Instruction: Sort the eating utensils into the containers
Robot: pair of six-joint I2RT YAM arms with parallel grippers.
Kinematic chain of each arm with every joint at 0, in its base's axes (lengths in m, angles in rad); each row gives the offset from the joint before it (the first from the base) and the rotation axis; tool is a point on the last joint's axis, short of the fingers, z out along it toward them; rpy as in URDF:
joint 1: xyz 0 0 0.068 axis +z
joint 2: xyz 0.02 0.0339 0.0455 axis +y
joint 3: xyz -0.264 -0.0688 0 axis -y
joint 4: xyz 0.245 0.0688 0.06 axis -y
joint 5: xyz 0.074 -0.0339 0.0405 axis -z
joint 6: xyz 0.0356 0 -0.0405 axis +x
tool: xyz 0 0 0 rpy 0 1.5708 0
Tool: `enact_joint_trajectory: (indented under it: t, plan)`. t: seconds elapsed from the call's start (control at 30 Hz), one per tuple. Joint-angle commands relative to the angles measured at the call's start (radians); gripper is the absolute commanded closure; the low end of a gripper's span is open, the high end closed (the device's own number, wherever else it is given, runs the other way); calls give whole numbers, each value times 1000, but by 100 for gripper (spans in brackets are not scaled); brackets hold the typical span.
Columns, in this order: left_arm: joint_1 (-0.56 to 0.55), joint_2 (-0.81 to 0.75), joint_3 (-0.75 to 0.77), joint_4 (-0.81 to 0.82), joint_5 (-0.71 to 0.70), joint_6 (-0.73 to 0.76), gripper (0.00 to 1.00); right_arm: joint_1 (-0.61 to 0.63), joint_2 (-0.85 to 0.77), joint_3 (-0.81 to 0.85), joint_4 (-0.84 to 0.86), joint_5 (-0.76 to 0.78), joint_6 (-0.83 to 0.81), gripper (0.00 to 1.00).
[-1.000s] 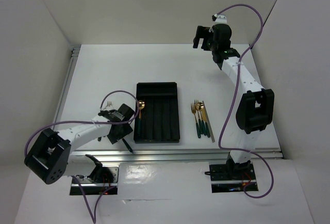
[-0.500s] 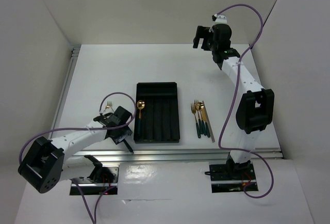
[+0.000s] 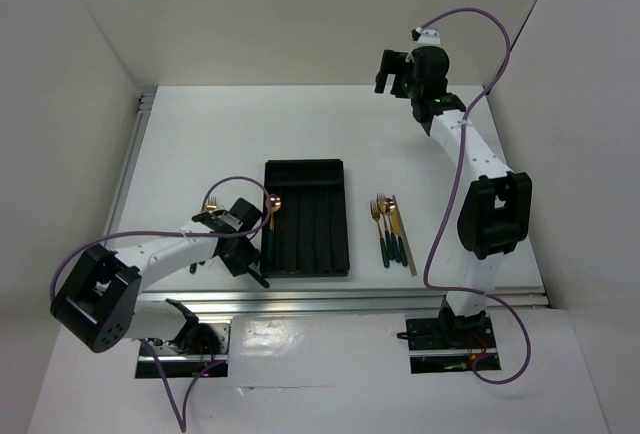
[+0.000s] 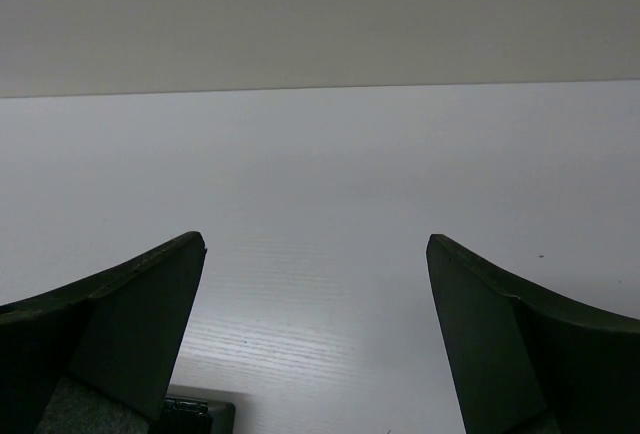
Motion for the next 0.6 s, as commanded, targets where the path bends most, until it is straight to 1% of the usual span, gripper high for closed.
enact_joint_trajectory:
  t: [0.0, 0.03, 0.07, 0.17, 0.33, 0.37, 0.4, 0.43, 0.47, 0.57]
  plan:
    - [-1, 59, -21, -141, 27, -29, 57, -2, -7, 30, 28, 17, 2, 0]
    - [-1, 59, -12, -167, 12, -41, 62, -2, -7, 30, 19, 17, 2, 0]
    - [-1, 68, 9, -227, -17, -62, 70, -2, -7, 30, 18, 17, 2, 0]
    - [-1, 80, 54, -278, -40, -62, 71, -2, -7, 30, 18, 26, 2, 0]
    - [-1, 143, 63, -258, -20, -43, 82, -2, -7, 30, 18, 47, -7, 0]
    - [-1, 157, 63, -258, -20, -42, 91, -2, -7, 30, 18, 58, -7, 0]
    - [-1, 181, 63, -249, -11, -42, 98, -2, -7, 30, 28, 58, -7, 0]
    - [-1, 191, 63, -249, -11, -33, 100, -2, -7, 30, 28, 58, -7, 0]
    - [-1, 191, 63, -220, -2, -20, 100, -2, -7, 30, 28, 58, -7, 0]
    - [-1, 165, 63, -209, -13, 3, 100, -2, -16, 30, 28, 67, -7, 0]
